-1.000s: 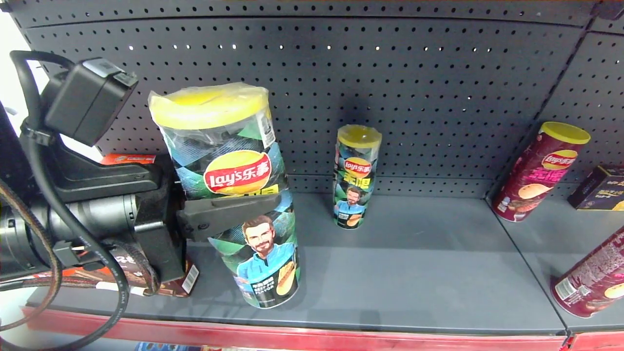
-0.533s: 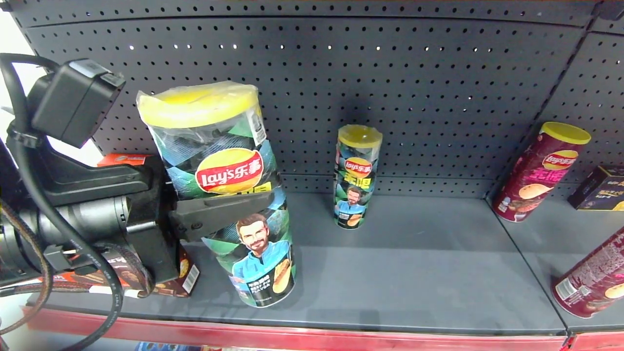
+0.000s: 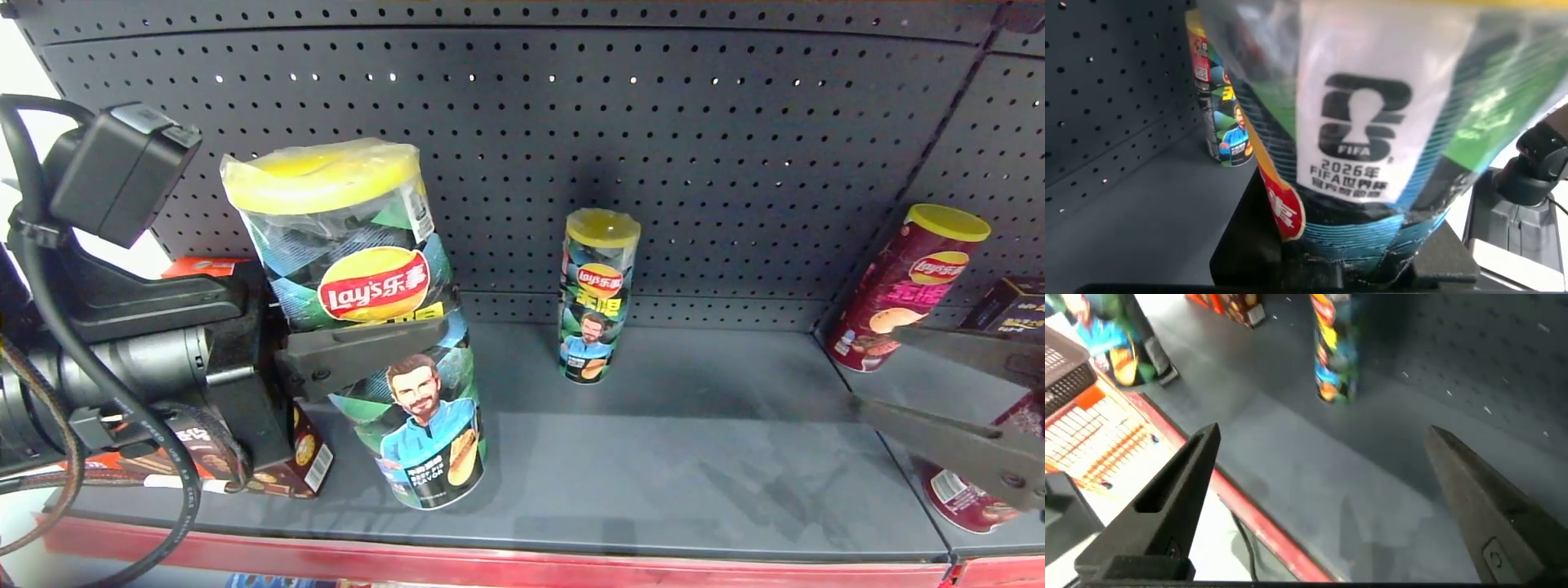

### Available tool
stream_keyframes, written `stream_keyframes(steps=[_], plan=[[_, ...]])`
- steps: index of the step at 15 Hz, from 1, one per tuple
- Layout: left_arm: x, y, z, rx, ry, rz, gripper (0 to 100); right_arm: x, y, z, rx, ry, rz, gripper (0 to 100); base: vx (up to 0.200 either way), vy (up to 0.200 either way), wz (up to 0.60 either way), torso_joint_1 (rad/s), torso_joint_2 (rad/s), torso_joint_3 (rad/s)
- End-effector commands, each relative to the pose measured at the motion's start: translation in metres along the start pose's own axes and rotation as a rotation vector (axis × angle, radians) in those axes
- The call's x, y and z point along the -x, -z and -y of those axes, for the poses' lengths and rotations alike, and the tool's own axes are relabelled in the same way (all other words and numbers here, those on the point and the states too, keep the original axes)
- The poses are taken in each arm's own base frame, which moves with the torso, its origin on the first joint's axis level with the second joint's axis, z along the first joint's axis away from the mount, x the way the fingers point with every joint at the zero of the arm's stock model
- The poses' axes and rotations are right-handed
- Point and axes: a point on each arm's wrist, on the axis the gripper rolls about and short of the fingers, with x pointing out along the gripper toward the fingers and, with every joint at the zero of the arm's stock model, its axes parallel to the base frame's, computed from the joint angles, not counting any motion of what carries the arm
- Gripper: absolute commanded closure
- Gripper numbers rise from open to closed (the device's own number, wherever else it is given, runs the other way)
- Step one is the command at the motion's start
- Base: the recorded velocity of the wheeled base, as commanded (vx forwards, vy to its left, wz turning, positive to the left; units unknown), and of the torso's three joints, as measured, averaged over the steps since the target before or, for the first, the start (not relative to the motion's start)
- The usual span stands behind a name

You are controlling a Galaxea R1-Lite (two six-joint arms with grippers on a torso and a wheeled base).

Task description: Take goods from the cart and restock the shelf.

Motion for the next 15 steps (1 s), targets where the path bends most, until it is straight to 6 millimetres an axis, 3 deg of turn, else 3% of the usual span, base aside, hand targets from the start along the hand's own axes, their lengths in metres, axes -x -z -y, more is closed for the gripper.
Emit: stream_keyframes(steps=[1, 3, 4, 6, 10, 13, 15], plan=[[-0.002, 0.003, -0.001, 0.007, 0.002, -0.010, 100, -0.050, 0.006, 0.006, -0.005, -0.041, -0.063, 0, 0.000, 0.000, 0.00, 0.000, 0.00, 0.000], [-0.004, 0.002, -0.002, 0.006, 0.005, -0.009, 100, -0.070, 0.011, 0.016, 0.001, -0.019, -0.070, 0, 0.000, 0.000, 0.00, 0.000, 0.00, 0.000], [-0.006, 0.002, -0.003, 0.009, 0.005, -0.013, 100, -0.090, 0.009, 0.025, 0.054, -0.023, -0.031, 0, 0.000, 0.000, 0.00, 0.000, 0.00, 0.000], [-0.006, 0.004, -0.004, 0.012, 0.003, -0.018, 100, -0.123, 0.003, 0.054, 0.169, -0.062, 0.018, 0, 0.000, 0.000, 0.00, 0.000, 0.00, 0.000], [-0.005, 0.005, -0.004, 0.015, 0.000, -0.021, 100, -0.155, -0.006, 0.073, 0.193, -0.295, 0.069, 0, 0.000, 0.000, 0.00, 0.000, 0.00, 0.000], [-0.005, 0.006, -0.004, 0.016, 0.002, -0.023, 100, -0.175, 0.001, 0.088, 0.207, -0.524, 0.116, 0, 0.000, 0.000, 0.00, 0.000, 0.00, 0.000], [-0.005, 0.006, -0.004, 0.016, 0.002, -0.023, 100, -0.194, 0.010, 0.097, 0.213, -0.548, 0.127, 0, 0.000, 0.000, 0.00, 0.000, 0.00, 0.000]])
